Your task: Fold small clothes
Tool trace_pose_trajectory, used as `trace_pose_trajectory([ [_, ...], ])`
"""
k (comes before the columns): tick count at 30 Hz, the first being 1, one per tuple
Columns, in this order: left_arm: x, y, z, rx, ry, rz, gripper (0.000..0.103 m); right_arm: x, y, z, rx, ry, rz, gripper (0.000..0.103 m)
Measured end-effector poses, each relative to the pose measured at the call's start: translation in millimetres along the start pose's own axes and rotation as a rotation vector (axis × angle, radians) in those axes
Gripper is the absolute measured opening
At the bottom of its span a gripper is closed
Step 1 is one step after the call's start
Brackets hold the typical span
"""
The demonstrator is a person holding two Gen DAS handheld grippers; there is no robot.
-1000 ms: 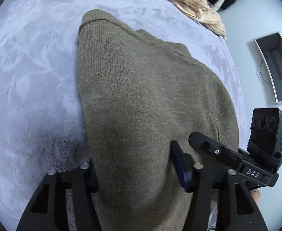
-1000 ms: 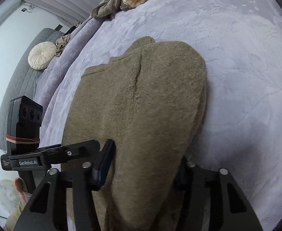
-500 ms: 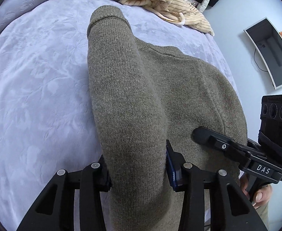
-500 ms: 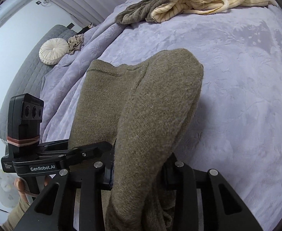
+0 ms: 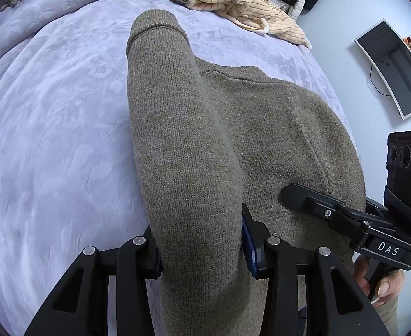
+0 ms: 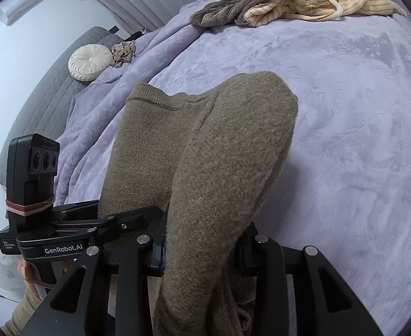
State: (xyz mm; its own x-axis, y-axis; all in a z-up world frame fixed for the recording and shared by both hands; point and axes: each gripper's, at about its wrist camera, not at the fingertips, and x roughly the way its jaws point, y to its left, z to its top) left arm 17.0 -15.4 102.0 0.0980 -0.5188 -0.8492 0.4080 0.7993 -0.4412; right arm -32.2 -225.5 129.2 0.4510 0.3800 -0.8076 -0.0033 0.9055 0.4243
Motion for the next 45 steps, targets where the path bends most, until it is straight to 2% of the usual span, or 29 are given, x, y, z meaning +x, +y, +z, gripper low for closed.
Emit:
trace_pose_trajectory([
  [9, -16, -2, -44, 0.023, -0.011, 0.04, 0.044, -5, 19, -43, 0.003, 0.006, 0.01, 0.037],
  [18, -32, 0, -71, 0.021, -0.021, 0.051, 0.044, -6, 35, -67, -0.011, 0.016, 0.013, 0.038],
  [32, -41, -3, -98, 0.028, -0.027, 0.089, 0.044, -6, 47, -85, -0.037, 0.026, 0.024, 0.038],
  [45, -38, -7, -106, 0.037, -0.019, 0.119, 0.044, -2, 50, -93, -0.043, 0.037, 0.024, 0.037],
])
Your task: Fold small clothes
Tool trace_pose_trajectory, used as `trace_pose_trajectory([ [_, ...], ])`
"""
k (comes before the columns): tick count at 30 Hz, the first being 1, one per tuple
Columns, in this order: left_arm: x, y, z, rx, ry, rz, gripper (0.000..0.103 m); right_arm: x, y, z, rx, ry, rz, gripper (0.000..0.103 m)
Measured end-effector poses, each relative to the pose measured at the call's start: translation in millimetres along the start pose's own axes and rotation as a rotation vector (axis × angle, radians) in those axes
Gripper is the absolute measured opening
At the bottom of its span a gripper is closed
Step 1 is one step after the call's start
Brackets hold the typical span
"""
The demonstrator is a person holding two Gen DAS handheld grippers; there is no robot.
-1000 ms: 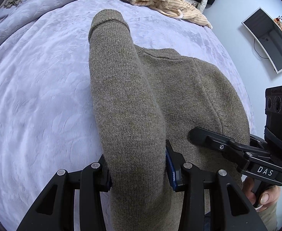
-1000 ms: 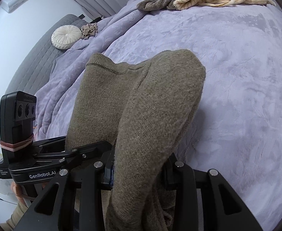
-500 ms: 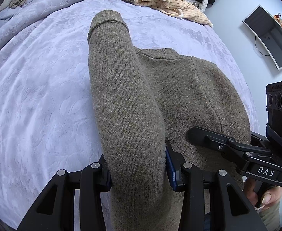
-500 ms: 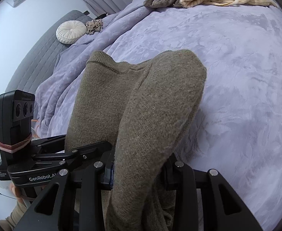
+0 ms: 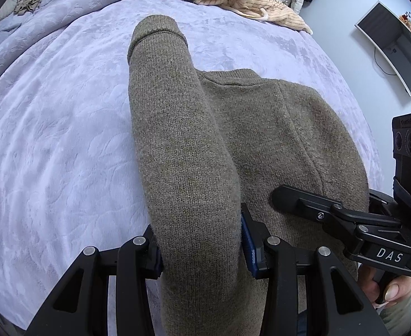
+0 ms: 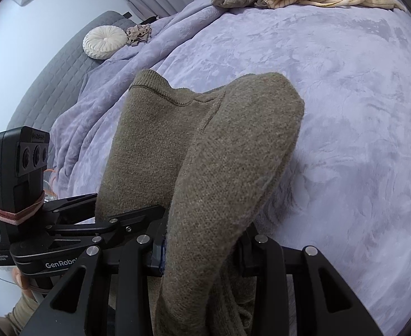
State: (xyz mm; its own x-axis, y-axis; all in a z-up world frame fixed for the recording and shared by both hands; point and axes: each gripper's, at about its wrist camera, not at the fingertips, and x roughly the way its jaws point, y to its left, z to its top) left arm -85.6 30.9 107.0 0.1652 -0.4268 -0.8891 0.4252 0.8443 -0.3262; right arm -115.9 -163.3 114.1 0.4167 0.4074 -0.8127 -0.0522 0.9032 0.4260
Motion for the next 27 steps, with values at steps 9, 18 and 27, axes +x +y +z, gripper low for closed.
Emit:
trace_pose_trajectory([
  [9, 13, 6, -4, -0.009, 0.019, 0.007, 0.044, 11, -7, -2, 0.006, 0.022, 0.009, 0.037],
  [18, 30, 20, -11, -0.032, 0.029, -0.015, 0.047, 30, -35, -2, 0.062, 0.055, 0.06, 0.038],
  [27, 5, 53, -18, -0.163, -0.006, -0.074, 0.06, 27, -72, -2, 0.179, 0.053, 0.109, 0.055],
])
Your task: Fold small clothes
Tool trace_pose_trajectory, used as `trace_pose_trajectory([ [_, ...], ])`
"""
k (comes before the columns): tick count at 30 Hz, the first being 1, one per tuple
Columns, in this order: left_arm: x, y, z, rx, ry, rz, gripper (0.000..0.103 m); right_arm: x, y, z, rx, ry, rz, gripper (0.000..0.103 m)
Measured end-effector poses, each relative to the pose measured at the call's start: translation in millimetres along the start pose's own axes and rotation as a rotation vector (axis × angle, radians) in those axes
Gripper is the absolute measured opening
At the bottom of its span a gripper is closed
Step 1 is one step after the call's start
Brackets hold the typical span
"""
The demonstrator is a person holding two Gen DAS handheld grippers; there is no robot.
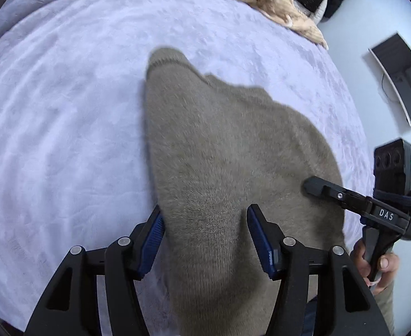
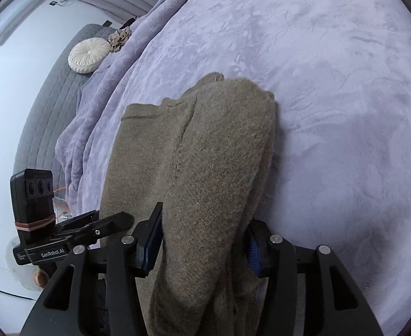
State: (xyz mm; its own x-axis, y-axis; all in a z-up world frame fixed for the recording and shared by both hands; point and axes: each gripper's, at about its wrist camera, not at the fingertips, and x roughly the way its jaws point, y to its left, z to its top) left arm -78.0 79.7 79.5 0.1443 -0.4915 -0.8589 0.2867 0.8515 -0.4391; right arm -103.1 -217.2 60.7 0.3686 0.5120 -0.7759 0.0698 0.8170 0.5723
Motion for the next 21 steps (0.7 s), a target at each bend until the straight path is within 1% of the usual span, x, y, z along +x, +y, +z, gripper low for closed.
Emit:
trace_pose_trajectory([
  [2, -21, -2, 5, -0.001, -0.059, -0.017, 0.06, -18, 9, 2, -0.036, -0.047, -0.039, 0.057],
  [3, -30, -6, 10, 0.008, -0.088, -0.02, 0.06, -30, 15, 3, -0.065, -0.086, -0.065, 0.057],
  [4, -33, -11, 15, 0.025, -0.104, -0.006, 0.06, -42, 23, 4, -0.101, -0.127, -0.078, 0.057],
  [5, -33, -17, 22, 0.05, -0.11, 0.018, 0.06, -51, 31, 8, -0.142, -0.16, -0.087, 0.058],
  [7, -20, -31, 37, 0.101, -0.096, 0.061, 0.06, -55, 46, 16, -0.208, -0.179, -0.076, 0.063],
  [9, 2, -39, 50, 0.126, -0.057, 0.077, 0.06, -43, 55, 28, -0.255, -0.142, -0.018, 0.063],
  [10, 10, -39, 55, 0.127, -0.041, 0.08, 0.06, -33, 54, 34, -0.253, -0.119, -0.021, 0.063],
  [11, 20, -39, 61, 0.129, -0.028, 0.087, 0.06, -19, 50, 42, -0.241, -0.087, -0.049, 0.063],
  [13, 42, -36, 67, 0.122, 0.008, 0.137, 0.06, 4, 34, 54, -0.211, -0.031, -0.079, 0.063],
  [15, 61, -27, 68, 0.114, 0.049, 0.173, 0.06, 20, 16, 59, -0.172, 0.005, -0.082, 0.063],
  [18, 70, -28, 64, 0.148, 0.048, 0.214, 0.06, 31, -1, 62, -0.138, 0.021, -0.077, 0.062],
  [21, 61, -37, 59, 0.179, 0.034, 0.252, 0.06, 19, 7, 58, -0.15, 0.003, -0.085, 0.063],
])
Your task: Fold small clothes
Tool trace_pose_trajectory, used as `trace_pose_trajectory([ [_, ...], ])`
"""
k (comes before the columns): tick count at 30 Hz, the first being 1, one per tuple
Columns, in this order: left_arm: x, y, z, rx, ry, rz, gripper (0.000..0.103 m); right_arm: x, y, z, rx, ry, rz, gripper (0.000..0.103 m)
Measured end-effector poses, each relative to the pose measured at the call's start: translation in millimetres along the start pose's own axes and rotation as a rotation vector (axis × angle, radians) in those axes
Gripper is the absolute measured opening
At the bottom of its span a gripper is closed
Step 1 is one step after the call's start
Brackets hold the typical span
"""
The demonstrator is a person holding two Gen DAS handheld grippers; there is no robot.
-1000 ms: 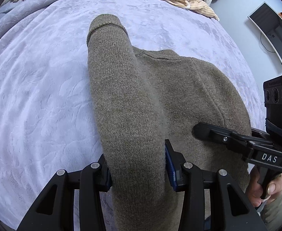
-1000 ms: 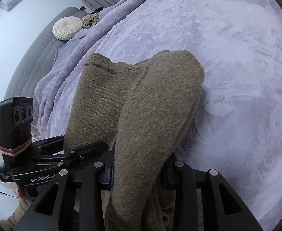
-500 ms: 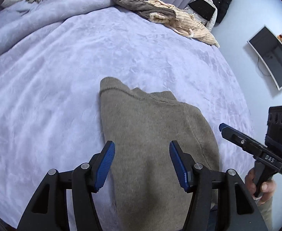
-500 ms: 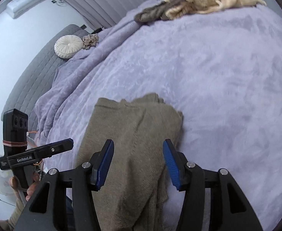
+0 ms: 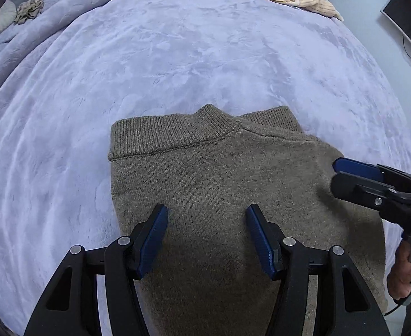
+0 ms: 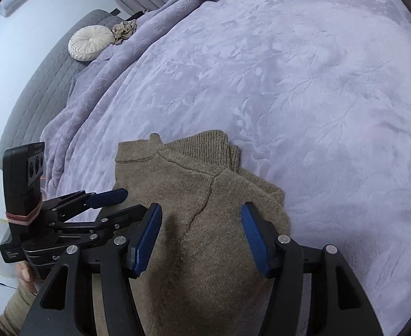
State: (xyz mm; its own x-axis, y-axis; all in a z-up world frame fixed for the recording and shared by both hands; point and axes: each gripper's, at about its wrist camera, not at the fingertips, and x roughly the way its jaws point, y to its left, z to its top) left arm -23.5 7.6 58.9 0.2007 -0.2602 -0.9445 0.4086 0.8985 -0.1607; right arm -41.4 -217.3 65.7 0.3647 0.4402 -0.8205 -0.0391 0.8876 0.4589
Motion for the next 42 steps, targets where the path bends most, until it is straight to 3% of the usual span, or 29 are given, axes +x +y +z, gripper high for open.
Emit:
trace_pose_trajectory([
  [3, -19, -5, -10, 0.024, -0.029, -0.001, 0.06, -28, 29, -15, -0.105, -0.041, -0.011, 0.063],
  [7, -39, -11, -25, 0.046, -0.055, 0.004, 0.06, -68, 71, -59, -0.274, -0.067, 0.069, 0.063],
  [10, -45, -14, -34, 0.058, -0.062, 0.011, 0.06, -75, 93, -94, -0.387, -0.037, 0.114, 0.063],
  [13, -47, -16, -42, 0.057, -0.064, 0.019, 0.06, -63, 98, -122, -0.453, 0.009, 0.077, 0.063],
  [17, -46, -20, -52, 0.067, -0.07, 0.035, 0.06, -47, 74, -138, -0.427, 0.042, -0.005, 0.062],
  [21, -43, -26, -57, 0.091, -0.073, 0.072, 0.06, -47, 56, -142, -0.394, 0.018, 0.048, 0.062],
  [29, -69, -37, -89, 0.102, -0.086, 0.032, 0.06, -75, 86, -169, -0.477, -0.03, 0.0, 0.063],
  [34, -62, -50, -109, 0.165, -0.088, 0.105, 0.06, -67, 86, -184, -0.467, 0.012, -0.023, 0.063],
  [37, -62, -51, -109, 0.159, -0.085, 0.117, 0.06, -46, 70, -180, -0.391, 0.065, -0.1, 0.063],
  [42, -82, -52, -110, 0.132, -0.117, 0.168, 0.06, -71, 83, -173, -0.384, -0.007, -0.101, 0.064],
])
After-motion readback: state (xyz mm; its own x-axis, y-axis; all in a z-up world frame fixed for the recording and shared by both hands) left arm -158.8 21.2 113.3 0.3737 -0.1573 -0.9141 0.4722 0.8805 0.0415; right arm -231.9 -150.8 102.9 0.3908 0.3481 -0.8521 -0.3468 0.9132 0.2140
